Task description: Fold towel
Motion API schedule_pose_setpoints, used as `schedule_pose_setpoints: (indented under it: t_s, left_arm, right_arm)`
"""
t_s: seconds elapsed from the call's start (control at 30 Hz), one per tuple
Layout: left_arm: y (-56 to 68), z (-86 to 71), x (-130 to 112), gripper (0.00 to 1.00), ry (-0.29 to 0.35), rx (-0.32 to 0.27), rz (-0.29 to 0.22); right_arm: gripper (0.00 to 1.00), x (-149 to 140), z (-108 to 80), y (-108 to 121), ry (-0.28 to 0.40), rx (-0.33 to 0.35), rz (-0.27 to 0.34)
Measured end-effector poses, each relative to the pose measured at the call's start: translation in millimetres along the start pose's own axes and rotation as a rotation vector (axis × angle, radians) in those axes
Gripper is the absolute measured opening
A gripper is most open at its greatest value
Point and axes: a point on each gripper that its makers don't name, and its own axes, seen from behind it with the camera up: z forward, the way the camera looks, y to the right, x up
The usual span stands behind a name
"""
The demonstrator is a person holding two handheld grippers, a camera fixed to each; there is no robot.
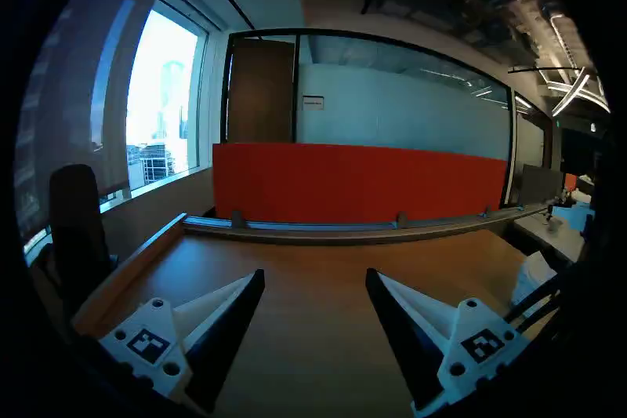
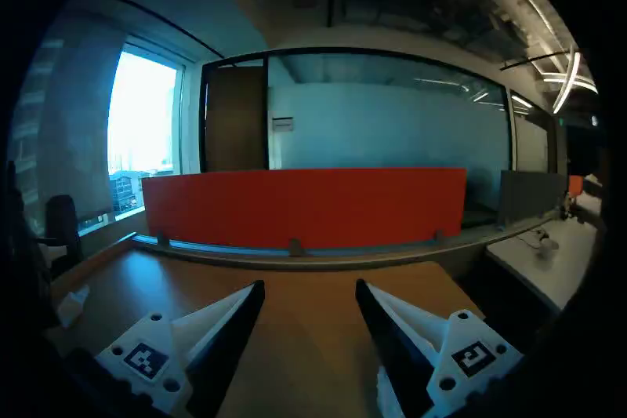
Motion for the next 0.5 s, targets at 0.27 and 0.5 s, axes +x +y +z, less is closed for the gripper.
schedule_pose_setpoints:
  t_s: [0.27,0.5]
  left_arm:
    - [-7.2,3.1,16,0.96,0.048,0.003,-0.004]
    - [-8.8,4.6,22,0.96,0.083,0.005,-0.014]
  right_arm:
    - [0.9,-2,6.3,-29,0.001,0.021,0.005]
    - [0.9,5,9.1,-38,0.005,0.026,-0.007]
